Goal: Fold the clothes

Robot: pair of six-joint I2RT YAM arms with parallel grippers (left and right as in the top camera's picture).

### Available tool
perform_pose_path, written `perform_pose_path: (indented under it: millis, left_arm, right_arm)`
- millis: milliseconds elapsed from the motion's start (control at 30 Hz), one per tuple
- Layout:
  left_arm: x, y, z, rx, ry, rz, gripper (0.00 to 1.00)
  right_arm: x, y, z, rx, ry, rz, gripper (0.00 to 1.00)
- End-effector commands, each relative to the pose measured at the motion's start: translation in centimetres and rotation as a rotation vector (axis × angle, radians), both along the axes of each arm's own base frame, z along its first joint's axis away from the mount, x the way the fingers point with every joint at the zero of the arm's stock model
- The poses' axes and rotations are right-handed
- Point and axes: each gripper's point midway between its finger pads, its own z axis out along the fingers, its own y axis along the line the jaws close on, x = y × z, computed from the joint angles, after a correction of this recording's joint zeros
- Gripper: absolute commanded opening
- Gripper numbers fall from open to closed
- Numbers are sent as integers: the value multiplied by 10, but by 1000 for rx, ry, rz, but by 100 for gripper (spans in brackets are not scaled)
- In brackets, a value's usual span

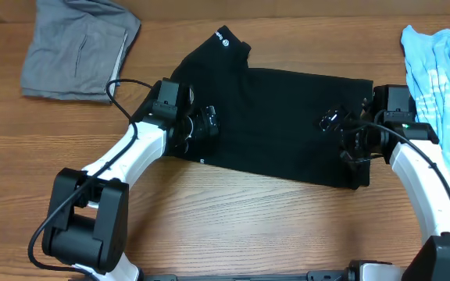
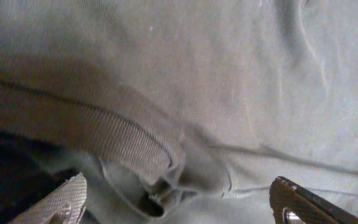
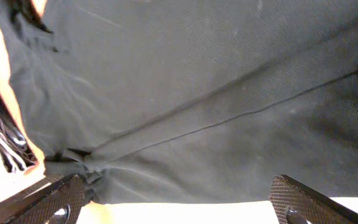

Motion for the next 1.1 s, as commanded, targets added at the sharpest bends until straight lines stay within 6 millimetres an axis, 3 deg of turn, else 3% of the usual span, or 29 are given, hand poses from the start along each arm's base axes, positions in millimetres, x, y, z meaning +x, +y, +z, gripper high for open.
perform_pose_path:
  millis: [0,233,267,433,467,700,767,800,933,967,1000,1033,1067]
  left_arm:
    - [5,-4,-13,-12,15,4,93]
    - [15,-6,-21,-14,-9,1,84]
    - [21,-9,-18,-25,-36,0,73]
    - [27,-18,-9,-77,-71,-14,43]
    - [29,-18,-8,-81,-78,-13,28]
    - [49,-17,5,-80,-178,15,15]
    - [61,-8,8,-61,-210,100,15]
    - [73,-3,14,-54,-259,152,21]
    - [87,-16,36,-129,-351,122,22]
    - [87,-24,43,-173,-360,88,27]
    - [85,-30,48,-208,-348,48,38]
    - [79,-30,49,-219,-299,32,57]
    - [76,-28,49,-213,-273,36,64]
  right_arm:
    - [1,-1,-1,-17,-2,15,100]
    - [-4,-1,-3,-36,-1,61,100]
    - [-6,-3,-5,-51,10,57,100]
    - [-10,-11,-9,-93,36,43,100]
    - [-11,-12,-10,-99,39,40,100]
    - [-11,-12,-10,-99,39,40,100]
    - [-11,-12,-10,-98,40,41,100]
    - [-11,-12,-10,-98,41,41,100]
    - [-12,-12,-10,-98,45,41,100]
    - [-13,-12,-10,-98,50,41,100]
    - [-14,-12,-11,-98,55,42,100]
    - [-15,-12,-11,-99,58,45,100]
    - [-16,-12,-11,-103,60,43,100]
